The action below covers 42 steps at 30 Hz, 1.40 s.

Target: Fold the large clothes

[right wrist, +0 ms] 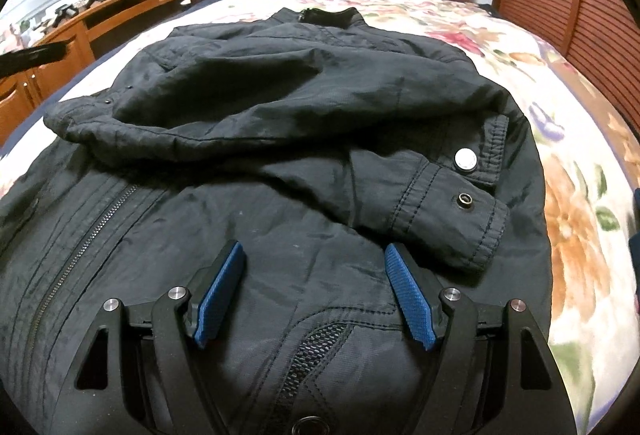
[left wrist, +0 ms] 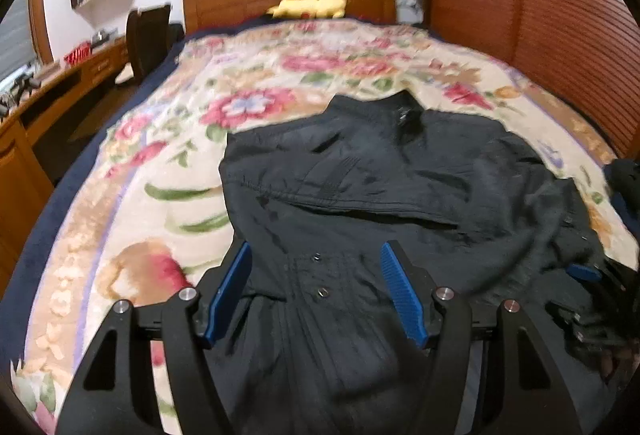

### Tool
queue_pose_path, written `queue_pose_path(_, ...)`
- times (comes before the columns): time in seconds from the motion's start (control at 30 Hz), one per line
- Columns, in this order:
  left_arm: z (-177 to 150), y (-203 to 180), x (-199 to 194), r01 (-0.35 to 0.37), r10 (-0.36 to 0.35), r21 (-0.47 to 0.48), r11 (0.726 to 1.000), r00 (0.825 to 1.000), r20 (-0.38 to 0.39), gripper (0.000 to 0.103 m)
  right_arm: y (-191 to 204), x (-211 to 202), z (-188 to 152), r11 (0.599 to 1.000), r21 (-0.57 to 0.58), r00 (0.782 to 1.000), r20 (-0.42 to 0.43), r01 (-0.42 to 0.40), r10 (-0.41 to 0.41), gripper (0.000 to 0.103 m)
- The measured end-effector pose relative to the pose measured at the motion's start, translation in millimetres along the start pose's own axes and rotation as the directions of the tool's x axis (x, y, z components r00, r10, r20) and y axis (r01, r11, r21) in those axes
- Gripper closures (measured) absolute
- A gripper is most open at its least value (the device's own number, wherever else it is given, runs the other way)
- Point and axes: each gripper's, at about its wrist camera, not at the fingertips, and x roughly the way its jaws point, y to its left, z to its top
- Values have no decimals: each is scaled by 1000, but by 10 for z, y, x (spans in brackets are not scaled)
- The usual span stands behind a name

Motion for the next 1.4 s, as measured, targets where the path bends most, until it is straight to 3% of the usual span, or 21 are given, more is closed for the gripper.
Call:
queue_pose_path(0.2, -1, 67, 517, 7, -9, -18, 1000, 992, -124, 37, -5, 11, 2, 1000, 4, 1000, 0, -8, 8, 27)
queue_pose_path(0.37, -142, 71, 815, 52, -57, -30, 998, 968, -243, 37, -19, 21, -2, 999, 9, 1000, 0, -31, 31, 27)
queue_pose_path(0.53, -244, -34, 853, 81, -77, 1, 997, 960, -270, 37, -38, 21, -3, 999, 12, 999, 0, -41, 41, 27)
queue_pose_path(0.63, -268, -88, 822, 77, -69, 21, 997, 961, -267, 54, -37, 22, -3, 999, 12, 999, 1, -42, 42, 27)
queue_pose_path(0.77, -322, -201, 727, 111, -89, 68, 991, 960, -266, 92, -36, 22, -2, 999, 12, 999, 0, -42, 42, 27)
queue_pose_path(0.83, -338, -241, 648, 106, -81, 86, 991, 964, -254, 97, -36, 22, -2, 999, 13, 999, 0, -41, 41, 28)
queue_pose_path(0.97, -365, -352, 168, 53, -37, 135, 989, 992, -119, 98, -46, 10, -8, 999, 16, 999, 5, -40, 40, 30)
queue_pose_path(1.03, -400, -415, -95, 43, -34, 156, 987, 998, -59, 98, -45, -7, -8, 999, 18, 999, 11, -39, 38, 31)
queue_pose_path(1.2, -631, -521, -804, 92, -102, 174, 980, 994, 47, 98, -36, -224, -8, 1000, 16, 996, 86, -22, 20, 31)
queue_pose_path(1.4, -1077, -652, -1200, 140, -159, 185, 973, 983, 93, 98, 56, -562, -62, 998, -14, 991, 123, 61, -59, 31)
